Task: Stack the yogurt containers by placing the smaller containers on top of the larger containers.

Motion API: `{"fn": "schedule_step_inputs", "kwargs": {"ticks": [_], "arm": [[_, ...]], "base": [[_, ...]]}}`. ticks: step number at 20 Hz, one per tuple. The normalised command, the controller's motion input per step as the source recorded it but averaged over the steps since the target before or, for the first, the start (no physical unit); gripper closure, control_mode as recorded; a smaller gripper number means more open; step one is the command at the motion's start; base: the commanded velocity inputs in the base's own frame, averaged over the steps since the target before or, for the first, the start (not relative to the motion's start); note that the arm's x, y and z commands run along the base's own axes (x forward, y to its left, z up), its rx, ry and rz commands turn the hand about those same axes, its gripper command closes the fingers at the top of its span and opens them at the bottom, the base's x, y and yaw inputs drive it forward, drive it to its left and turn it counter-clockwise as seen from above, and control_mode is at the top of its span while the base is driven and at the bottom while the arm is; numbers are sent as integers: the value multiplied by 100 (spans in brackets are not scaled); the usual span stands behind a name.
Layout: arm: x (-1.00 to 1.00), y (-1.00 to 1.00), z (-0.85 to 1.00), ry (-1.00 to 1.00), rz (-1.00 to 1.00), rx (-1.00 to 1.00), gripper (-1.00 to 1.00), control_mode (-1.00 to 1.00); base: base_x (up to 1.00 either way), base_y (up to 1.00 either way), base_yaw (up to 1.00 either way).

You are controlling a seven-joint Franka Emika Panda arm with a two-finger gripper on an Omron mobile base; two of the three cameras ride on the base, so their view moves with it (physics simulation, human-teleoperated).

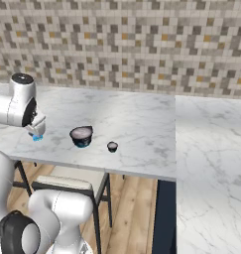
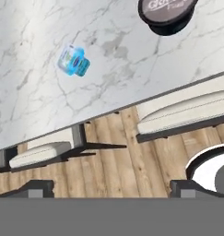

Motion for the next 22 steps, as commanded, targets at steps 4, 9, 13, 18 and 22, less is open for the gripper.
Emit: {"fn": "schedule_step_inputs", "kwargs": {"ticks": [4, 9, 13, 18, 22], "arm": [[14, 28, -15, 14, -11, 6, -100, -100], [11, 28, -17, 12, -13, 3, -100, -100], [12, 26, -19, 14, -17, 3, -100, -100], [10, 21, -22, 11, -20, 8, -100, -100], [6, 17, -21, 1, -22, 8, -100, -100]], "base": [[0, 0, 0], [0, 0, 0], [0, 0, 0], [0, 0, 0], [0, 0, 0]]}}
